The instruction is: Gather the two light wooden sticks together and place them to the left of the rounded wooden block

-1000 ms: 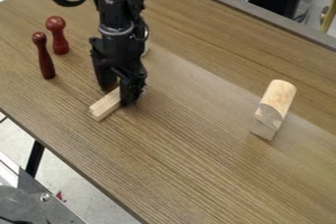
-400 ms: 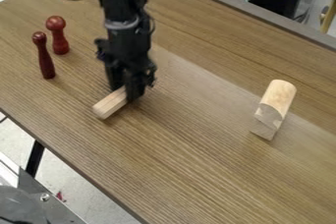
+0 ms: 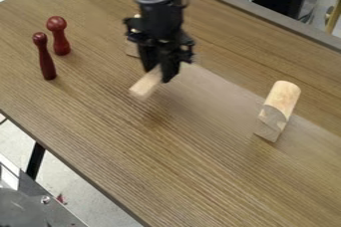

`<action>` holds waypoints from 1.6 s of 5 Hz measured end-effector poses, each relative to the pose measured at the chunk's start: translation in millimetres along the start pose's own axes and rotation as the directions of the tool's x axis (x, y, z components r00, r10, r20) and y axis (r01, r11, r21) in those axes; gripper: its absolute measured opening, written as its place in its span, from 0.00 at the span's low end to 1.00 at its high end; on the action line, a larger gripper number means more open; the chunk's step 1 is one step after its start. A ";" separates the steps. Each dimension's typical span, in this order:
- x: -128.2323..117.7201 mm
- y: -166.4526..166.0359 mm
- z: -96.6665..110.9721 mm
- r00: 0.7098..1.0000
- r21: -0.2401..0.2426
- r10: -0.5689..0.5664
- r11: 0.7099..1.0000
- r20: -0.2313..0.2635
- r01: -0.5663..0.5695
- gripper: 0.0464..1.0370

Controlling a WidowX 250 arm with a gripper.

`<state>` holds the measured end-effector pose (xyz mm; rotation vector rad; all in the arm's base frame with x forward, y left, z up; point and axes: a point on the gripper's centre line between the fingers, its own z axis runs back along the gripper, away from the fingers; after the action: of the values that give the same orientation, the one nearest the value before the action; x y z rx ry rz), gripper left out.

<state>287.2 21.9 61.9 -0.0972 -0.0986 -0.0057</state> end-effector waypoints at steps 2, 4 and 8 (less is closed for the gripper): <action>35.2 -33.2 -22.9 1.000 0.052 0.013 0.999 0.002 -0.013 0.32; 65.6 -37.5 -40.4 0.999 0.076 0.040 0.996 0.016 -0.041 0.32; 69.8 -33.3 -46.3 0.999 0.101 -0.026 0.995 0.025 0.024 0.67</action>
<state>360.9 -15.7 26.2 0.0047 -0.1261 -0.0245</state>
